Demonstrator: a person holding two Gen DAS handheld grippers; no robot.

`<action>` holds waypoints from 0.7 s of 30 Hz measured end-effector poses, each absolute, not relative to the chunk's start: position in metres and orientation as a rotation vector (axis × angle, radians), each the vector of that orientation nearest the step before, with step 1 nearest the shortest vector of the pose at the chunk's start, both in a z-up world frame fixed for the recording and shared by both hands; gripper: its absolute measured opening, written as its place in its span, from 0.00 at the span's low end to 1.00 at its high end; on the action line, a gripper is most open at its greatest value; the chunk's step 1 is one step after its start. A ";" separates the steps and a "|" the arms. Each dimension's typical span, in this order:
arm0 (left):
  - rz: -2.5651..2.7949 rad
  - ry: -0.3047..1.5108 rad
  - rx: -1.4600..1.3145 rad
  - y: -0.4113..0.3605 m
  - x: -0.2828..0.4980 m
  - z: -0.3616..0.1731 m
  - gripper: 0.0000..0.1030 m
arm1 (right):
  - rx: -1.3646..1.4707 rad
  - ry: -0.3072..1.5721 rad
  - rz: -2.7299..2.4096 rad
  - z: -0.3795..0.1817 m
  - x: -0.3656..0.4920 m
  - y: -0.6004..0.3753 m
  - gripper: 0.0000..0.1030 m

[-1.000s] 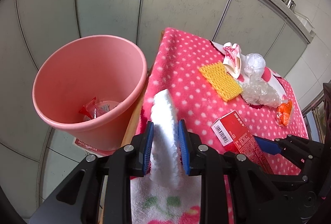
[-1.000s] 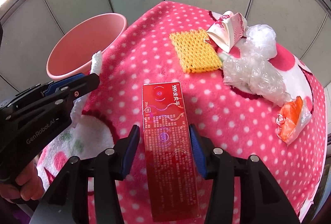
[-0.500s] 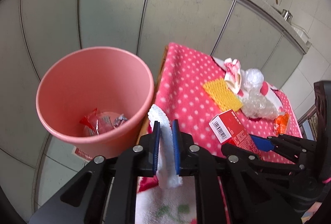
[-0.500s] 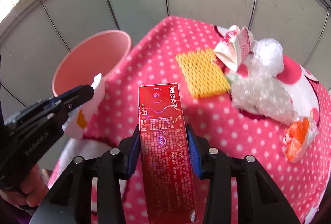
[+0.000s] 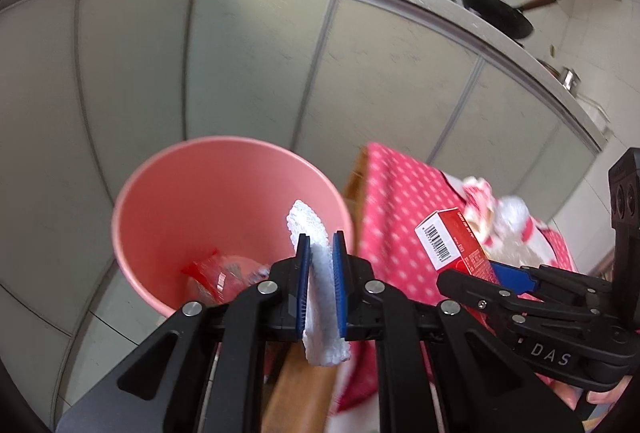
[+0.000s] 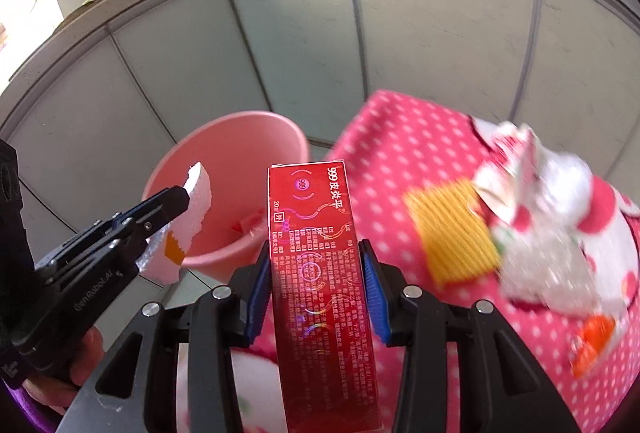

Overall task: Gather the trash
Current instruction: 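Carry the foam strip in the left tool while the right tool carries the red box to the bucket, then open both tools to drop the foam strip and red box into the bucket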

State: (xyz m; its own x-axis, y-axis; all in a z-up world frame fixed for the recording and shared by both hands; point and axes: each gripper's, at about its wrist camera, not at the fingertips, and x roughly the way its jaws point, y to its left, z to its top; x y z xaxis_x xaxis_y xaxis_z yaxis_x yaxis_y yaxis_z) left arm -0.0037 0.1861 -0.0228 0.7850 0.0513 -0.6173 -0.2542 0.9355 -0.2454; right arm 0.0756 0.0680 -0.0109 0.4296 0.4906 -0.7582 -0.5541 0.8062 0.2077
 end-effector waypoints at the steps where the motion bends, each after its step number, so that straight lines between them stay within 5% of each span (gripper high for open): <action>1: 0.187 0.641 -0.326 0.192 -0.004 -0.021 0.10 | -0.071 0.915 0.664 -0.009 0.077 0.074 0.40; 21: 0.402 0.636 -0.307 0.259 0.014 -0.041 0.10 | -0.095 0.884 0.717 -0.024 0.114 0.170 0.40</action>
